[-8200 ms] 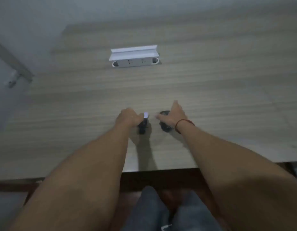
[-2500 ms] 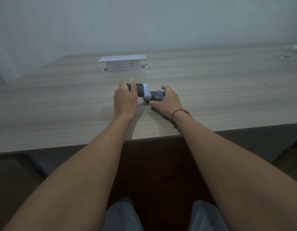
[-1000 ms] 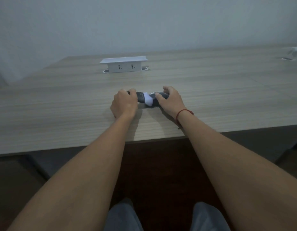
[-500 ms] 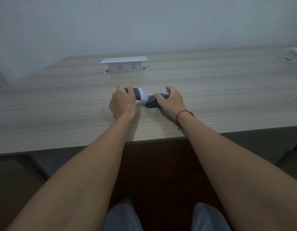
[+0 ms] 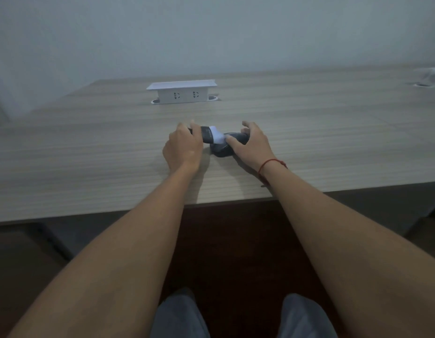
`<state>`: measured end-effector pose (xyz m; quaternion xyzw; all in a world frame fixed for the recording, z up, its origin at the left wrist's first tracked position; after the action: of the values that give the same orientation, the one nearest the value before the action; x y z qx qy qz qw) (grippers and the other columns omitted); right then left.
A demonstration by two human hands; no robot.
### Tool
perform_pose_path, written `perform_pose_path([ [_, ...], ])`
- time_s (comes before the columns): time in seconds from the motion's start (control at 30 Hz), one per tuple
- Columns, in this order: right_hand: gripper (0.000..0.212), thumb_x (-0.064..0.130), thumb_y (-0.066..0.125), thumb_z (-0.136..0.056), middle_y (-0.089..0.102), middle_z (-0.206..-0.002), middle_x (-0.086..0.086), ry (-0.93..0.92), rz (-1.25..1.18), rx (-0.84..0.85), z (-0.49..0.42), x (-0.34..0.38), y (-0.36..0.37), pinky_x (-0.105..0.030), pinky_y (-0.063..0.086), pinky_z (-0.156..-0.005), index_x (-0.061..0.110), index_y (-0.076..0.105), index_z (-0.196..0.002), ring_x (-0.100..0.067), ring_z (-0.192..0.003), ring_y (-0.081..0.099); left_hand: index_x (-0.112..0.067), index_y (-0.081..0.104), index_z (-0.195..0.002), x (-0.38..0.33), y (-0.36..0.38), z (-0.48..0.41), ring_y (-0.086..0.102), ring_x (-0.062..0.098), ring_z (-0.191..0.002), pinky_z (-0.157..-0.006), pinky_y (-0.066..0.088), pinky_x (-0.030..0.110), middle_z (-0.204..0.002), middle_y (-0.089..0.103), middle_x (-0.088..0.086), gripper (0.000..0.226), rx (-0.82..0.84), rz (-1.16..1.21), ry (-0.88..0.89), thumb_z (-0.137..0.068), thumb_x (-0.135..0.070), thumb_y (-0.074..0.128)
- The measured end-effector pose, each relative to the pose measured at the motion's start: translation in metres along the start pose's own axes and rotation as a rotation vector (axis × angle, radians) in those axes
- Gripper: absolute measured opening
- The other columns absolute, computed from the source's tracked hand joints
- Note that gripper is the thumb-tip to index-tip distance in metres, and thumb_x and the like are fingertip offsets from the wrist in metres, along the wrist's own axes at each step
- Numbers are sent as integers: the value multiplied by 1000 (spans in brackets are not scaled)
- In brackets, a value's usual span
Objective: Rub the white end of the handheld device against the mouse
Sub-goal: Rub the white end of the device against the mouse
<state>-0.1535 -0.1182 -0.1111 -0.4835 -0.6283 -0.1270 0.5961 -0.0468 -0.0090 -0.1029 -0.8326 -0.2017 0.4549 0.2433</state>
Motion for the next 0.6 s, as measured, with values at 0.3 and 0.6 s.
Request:
perform_pose_path([
  [0.3, 54, 24, 51, -93, 42, -146, -11, -20, 89, -31, -4, 1, 3, -29, 32, -106, 8, 36, -142, -24, -135, 39, -6, 63, -83, 0, 0, 2, 52, 26, -71, -63, 36, 31, -78, 59, 8, 36, 75, -1, 1, -92, -34, 42],
  [0.6, 59, 32, 55, -91, 42, -145, -10, 5, 103, -41, -7, -1, 5, -34, 35, -105, 9, 35, -142, -25, -133, 41, -7, 53, -83, -1, 0, 1, 50, 24, -74, -63, 36, 32, -80, 53, 7, 25, 39, 97, 59, -93, -29, 47],
])
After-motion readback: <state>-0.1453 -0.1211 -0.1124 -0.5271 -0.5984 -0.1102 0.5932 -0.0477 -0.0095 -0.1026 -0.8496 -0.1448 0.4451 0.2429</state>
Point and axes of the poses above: each hand's wrist, its own z-axis away from the middle knuckle, its own y-axis out of the palm, x = y × z, the point moved 1 cm from there along -z, towards the middle knuckle
